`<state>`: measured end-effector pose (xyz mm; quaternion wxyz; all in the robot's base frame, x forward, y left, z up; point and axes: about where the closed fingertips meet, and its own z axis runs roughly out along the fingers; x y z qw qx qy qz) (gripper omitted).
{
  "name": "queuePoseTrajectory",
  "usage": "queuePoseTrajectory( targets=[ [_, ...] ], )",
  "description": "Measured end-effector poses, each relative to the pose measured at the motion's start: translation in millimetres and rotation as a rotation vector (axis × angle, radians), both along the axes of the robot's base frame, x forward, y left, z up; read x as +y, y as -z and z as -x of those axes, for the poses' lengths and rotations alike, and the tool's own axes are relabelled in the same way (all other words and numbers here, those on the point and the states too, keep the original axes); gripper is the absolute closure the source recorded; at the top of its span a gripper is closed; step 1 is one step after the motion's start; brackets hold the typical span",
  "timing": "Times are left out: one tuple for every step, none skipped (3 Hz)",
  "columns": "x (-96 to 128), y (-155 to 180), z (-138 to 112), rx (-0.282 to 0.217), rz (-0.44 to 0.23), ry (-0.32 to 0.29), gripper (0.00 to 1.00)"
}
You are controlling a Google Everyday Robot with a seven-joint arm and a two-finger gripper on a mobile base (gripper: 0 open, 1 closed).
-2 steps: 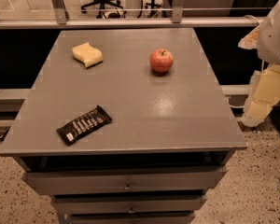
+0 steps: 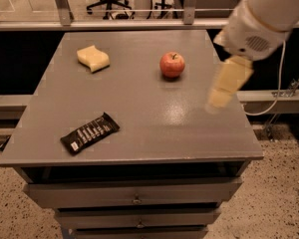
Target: Pick sponge
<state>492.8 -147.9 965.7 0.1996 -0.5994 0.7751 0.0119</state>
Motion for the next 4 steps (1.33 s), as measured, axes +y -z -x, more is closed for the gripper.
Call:
queuePoseTrajectory(
  targets=[
    [80,9,-60,-0.015,-0.112,-0.004,0.0],
    [80,9,-60,-0.015,-0.112,-0.004,0.0],
    [98,7,-78,-0.05,-0.17,0.007,0.0],
    [147,9,-137,-0.111,-0.282,0.045,0.0]
  ],
)
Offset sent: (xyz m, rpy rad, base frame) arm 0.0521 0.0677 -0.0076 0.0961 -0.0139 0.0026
